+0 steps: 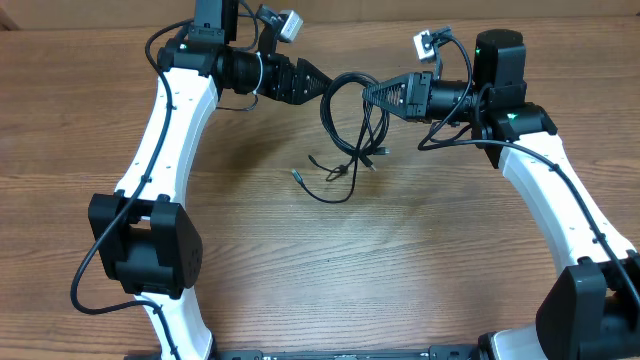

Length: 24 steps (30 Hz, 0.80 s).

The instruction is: Untangle cables

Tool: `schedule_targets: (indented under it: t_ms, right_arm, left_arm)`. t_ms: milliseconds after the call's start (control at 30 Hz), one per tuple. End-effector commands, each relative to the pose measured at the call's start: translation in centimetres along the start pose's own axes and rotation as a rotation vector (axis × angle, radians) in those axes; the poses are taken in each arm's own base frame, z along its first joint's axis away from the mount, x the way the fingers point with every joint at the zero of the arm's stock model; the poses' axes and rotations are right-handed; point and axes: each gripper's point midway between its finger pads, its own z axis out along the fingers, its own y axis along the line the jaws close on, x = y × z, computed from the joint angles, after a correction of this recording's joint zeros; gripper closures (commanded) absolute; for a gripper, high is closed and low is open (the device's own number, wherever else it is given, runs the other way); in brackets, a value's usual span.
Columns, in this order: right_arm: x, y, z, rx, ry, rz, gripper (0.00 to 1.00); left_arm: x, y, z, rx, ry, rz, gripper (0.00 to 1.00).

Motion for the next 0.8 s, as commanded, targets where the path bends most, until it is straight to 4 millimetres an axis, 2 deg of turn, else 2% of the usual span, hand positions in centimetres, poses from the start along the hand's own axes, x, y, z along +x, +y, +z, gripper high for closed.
schedule_targets:
  t_ms: [0, 267, 567, 767]
  right_arm:
    - [-0.7, 1.8, -0.1, -0.035, 0.000, -0.042, 0.96]
    - [-0.7, 1.7, -0.1, -0.035, 0.000, -0.042, 0.96]
    - [-0.9, 1.5, -0.1, -0.022, -0.010, -0.046, 0.96]
    - [-1.5, 1.8, -0.1, -0.024, -0.032, -0.039, 0.96]
  left_arm:
    - [-0.2, -3.5, -0.1, 0.189, -0.020, 0.112, 0.14]
    - [-0.3, -4.4, -0.8, 0.258, -0.039, 0.137, 0.15]
    - [-1.0, -1.9, -3.8, 0.229, -0.089, 0.031, 0.14]
    - [-0.2, -2.8, -3.0, 0.245, -0.056, 0.039, 0.11]
